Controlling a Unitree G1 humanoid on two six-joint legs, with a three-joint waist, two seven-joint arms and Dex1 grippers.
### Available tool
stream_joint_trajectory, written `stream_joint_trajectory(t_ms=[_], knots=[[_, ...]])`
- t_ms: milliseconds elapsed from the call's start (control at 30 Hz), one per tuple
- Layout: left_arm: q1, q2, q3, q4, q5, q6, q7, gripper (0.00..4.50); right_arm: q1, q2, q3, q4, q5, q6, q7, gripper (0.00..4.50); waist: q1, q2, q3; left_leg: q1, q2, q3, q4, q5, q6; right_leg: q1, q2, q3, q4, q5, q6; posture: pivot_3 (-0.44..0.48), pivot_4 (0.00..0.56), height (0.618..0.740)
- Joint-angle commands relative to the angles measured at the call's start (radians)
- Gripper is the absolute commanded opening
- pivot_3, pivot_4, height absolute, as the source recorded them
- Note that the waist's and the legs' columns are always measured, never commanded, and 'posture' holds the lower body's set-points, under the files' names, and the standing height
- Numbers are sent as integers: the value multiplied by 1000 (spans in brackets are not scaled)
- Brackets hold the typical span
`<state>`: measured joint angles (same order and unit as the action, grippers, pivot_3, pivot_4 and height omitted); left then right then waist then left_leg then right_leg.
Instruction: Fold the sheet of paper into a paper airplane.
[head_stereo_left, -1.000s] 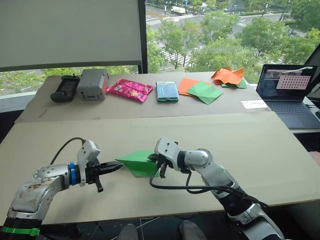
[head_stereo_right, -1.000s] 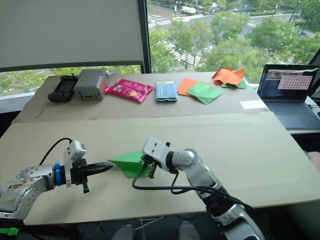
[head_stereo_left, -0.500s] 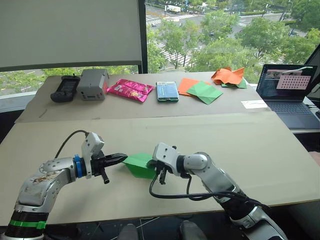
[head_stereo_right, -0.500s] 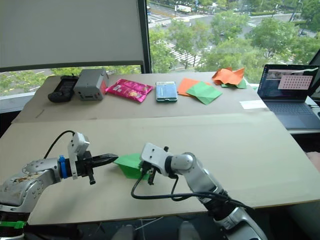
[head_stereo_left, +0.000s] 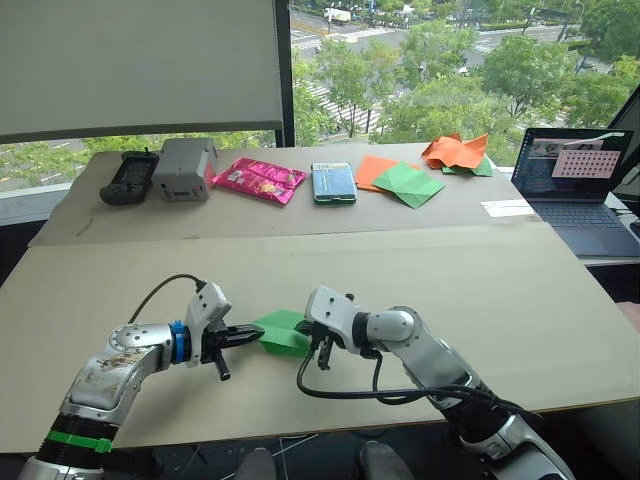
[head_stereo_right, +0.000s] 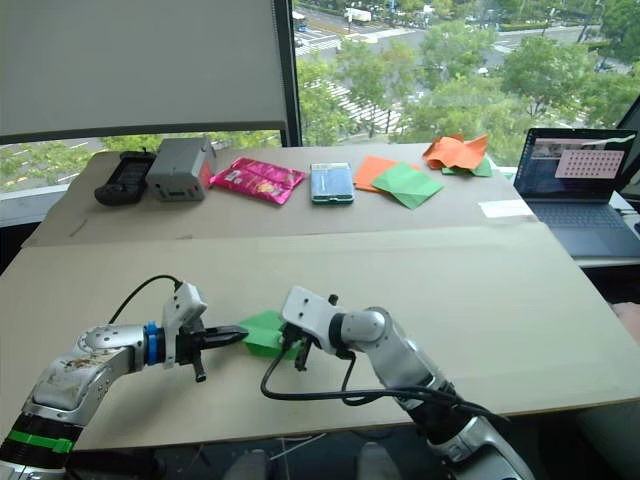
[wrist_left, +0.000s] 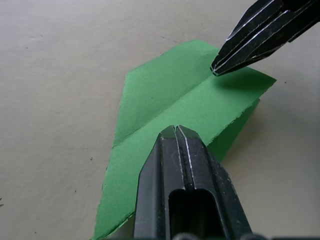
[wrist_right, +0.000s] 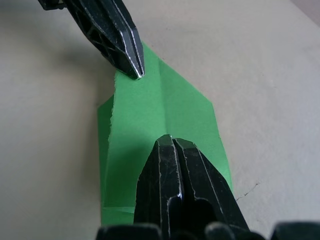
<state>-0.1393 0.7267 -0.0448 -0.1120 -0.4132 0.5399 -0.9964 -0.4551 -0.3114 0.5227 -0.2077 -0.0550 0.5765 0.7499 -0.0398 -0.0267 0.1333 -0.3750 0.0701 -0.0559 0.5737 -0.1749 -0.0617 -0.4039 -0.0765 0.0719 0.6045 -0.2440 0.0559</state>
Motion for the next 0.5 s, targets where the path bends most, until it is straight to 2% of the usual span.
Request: stream_joint_trajectory(t_ms=[33, 367, 500], knots=[[11, 10, -4, 6, 25, -37, -13, 0, -9, 29, -66, -71, 42, 26, -24, 21, 0, 0, 0, 0, 0, 0, 0, 0, 0, 0, 0, 0, 0, 0, 0, 0, 150, 718], [23, 4, 2, 6, 36, -50, -15, 0, 58, 37, -177, -178, 149, 189, -59, 21, 4, 0, 0, -1, 0, 0, 0, -1, -2, 0, 0, 0, -1, 0, 0, 0, 150, 718], [20, 1, 1, 13, 39, -52, -13, 0, 72, 23, -210, -171, 176, 228, -74, 1179, 3, 1, 0, 0, 0, 0, 0, -1, -2, 0, 0, 0, -1, 0, 0, 0, 150, 718]])
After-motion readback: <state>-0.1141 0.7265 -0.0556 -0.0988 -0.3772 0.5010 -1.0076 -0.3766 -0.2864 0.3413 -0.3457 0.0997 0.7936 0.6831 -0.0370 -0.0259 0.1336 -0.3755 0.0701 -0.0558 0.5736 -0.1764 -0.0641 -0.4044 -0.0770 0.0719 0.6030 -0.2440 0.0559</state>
